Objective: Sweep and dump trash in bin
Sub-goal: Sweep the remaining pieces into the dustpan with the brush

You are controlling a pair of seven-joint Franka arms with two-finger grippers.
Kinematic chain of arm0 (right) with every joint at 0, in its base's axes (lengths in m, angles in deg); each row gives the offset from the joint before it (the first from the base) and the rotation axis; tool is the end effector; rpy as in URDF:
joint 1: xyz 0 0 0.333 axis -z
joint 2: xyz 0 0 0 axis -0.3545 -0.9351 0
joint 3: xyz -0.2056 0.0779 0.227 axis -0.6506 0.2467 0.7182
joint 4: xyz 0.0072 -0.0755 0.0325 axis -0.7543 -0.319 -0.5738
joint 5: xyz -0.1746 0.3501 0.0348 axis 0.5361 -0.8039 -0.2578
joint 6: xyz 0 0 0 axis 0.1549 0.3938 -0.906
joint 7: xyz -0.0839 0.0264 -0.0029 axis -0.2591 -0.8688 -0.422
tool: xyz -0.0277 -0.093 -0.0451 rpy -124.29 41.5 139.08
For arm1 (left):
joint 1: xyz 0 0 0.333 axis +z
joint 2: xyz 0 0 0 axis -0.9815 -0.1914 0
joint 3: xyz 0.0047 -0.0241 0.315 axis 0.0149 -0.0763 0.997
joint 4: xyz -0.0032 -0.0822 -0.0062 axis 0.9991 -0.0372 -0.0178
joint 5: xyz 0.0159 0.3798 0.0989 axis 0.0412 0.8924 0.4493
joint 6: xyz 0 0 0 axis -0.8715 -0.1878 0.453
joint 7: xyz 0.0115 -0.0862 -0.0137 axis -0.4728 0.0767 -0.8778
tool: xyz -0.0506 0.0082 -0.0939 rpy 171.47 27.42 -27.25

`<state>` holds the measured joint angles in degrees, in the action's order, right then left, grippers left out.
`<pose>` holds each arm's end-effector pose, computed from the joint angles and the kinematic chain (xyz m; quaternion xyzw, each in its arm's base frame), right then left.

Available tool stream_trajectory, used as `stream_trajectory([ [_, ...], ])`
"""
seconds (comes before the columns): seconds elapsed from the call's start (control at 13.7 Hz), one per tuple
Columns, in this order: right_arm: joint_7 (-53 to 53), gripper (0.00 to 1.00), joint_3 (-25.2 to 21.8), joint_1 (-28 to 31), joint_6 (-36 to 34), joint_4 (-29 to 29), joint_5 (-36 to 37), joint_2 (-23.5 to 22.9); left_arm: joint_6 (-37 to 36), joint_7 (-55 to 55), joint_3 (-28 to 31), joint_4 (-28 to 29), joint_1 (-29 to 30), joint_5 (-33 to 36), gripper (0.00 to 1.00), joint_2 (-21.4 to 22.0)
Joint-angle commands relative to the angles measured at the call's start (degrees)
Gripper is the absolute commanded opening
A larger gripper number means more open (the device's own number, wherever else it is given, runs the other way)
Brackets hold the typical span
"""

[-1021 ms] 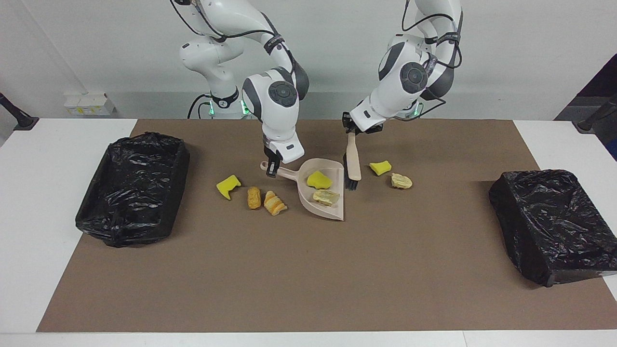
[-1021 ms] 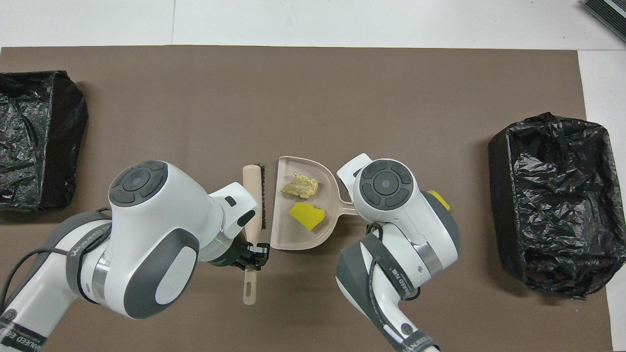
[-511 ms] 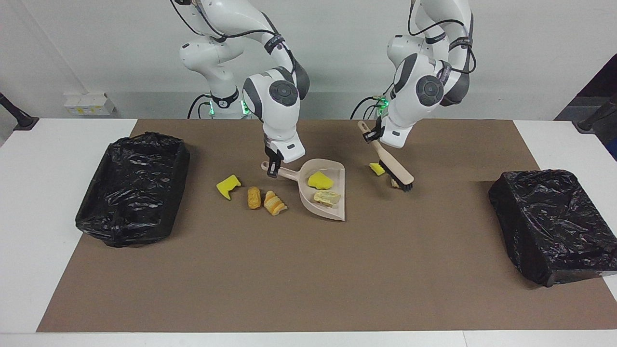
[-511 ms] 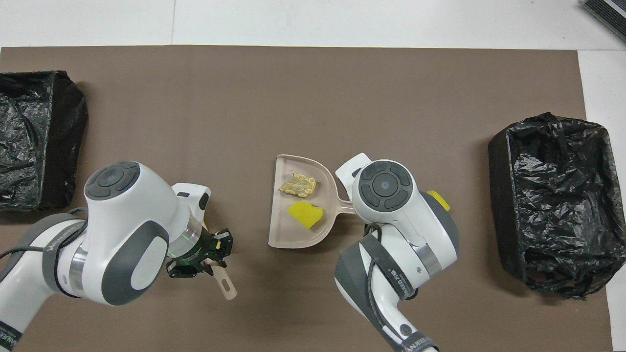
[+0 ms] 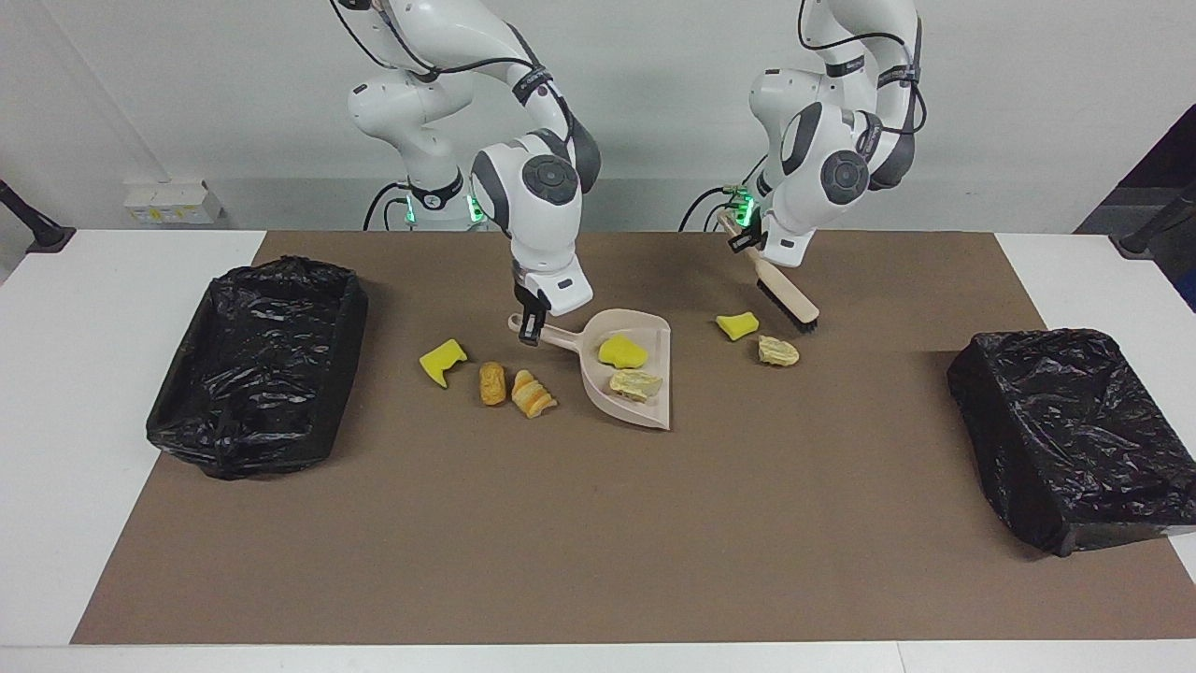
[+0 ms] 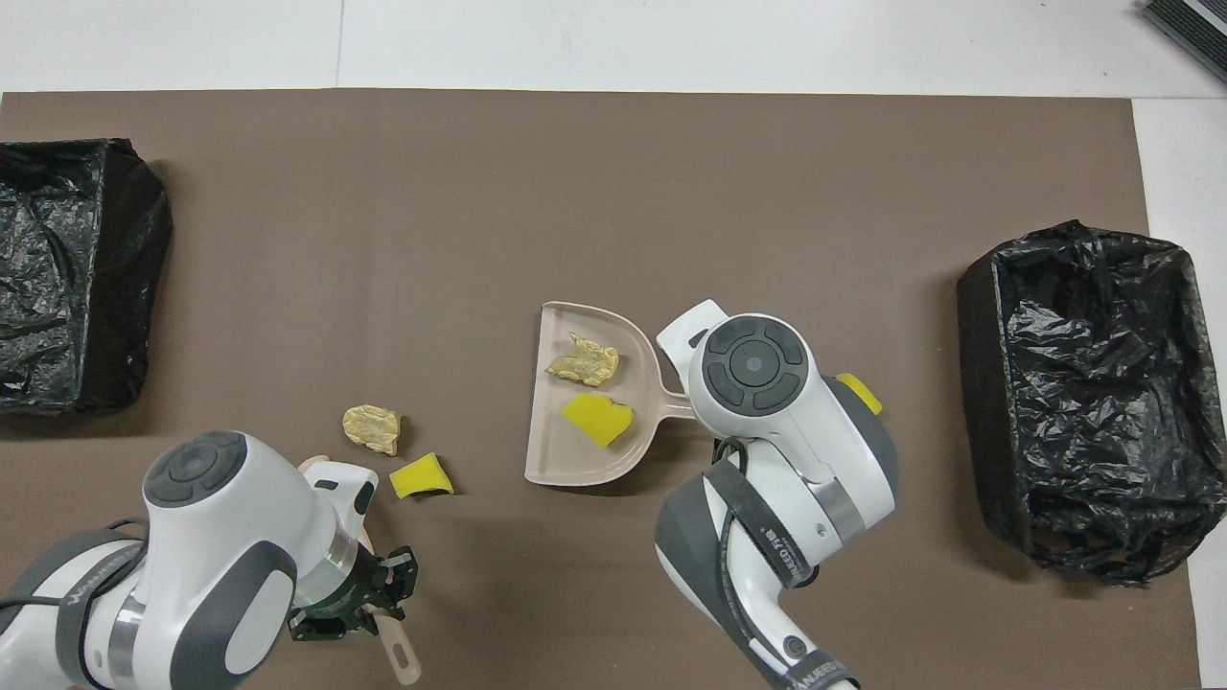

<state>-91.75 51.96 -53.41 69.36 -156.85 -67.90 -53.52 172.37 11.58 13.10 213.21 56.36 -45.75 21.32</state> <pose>0.5058 0.2754 0.3741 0.7698 0.6342 -0.0587 0.0417 0.3344 -0.1661 0.3514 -0.9371 -0.2349 0.2576 0.0146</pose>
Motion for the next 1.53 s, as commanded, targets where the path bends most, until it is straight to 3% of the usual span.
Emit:
stream_trajectory([
  [0.0,1.41,0.00,0.25,0.22,1.32,-0.42,0.77,0.02,6.38,0.35,0.01,2.70,-3.31,0.51,0.00,0.37],
  [0.15,1.32,0.00,0.25,0.22,1.23,-0.42,0.77,0.02,10.26,0.79,0.01,1.30,-3.66,-1.50,0.00,-2.26],
  [0.29,-0.25,0.00,0.16,0.22,0.79,-0.34,1.82,-0.07,11.06,0.79,0.01,-2.81,-6.56,-3.86,0.00,-7.87],
  [0.66,-1.58,0.00,0.25,0.05,1.32,-0.34,2.52,-1.21,15.19,4.28,-0.08,-13.45,-6.66,-11.17,0.00,-15.53],
  [1.09,-1.41,0.00,0.25,0.05,1.32,-0.34,2.61,-1.12,15.98,16.77,-2.10,-19.35,-10.16,-15.72,0.00,-18.62],
  [1.24,-1.23,0.00,0.25,0.05,1.32,-0.34,2.52,-1.12,16.78,16.62,-5.07,-25.38,-11.05,-17.06,0.00,-20.46],
  [1.46,-1.23,0.00,0.25,0.13,1.32,-0.34,2.53,-1.12,9.85,14.60,-4.56,-29.56,-7.82,-15.58,0.00,-22.32],
])
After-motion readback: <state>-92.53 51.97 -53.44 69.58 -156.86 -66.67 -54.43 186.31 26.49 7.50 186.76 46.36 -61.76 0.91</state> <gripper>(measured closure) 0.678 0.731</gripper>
